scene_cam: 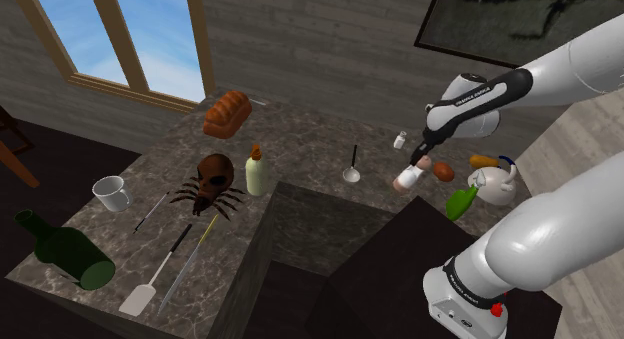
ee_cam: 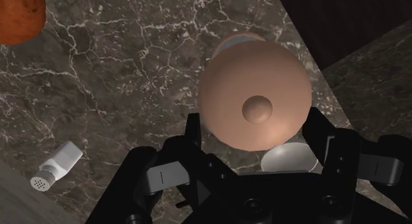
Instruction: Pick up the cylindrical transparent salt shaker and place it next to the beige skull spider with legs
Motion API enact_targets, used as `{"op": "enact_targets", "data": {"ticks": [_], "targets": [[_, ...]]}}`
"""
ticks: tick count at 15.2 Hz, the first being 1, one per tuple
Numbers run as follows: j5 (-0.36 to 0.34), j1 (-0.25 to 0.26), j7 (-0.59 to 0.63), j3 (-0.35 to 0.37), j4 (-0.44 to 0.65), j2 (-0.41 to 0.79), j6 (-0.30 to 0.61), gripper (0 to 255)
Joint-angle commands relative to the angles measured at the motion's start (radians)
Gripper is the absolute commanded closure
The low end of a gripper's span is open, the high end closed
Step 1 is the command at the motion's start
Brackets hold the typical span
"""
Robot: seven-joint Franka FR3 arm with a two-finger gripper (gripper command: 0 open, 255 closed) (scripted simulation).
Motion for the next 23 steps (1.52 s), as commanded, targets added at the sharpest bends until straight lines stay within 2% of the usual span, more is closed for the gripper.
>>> {"op": "enact_targets", "data": {"ticks": [1, 10, 23], "targets": [[-0.026, -0.009, 0.018, 0.006, 0.007, -0.033, -0.037, 255], [-0.089, -0.039, 0.065, 0.044, 0.045, -0.162, -0.197, 255], [-0.108, -0.057, 0.087, 0.096, 0.131, -0.296, -0.412, 255]]}}
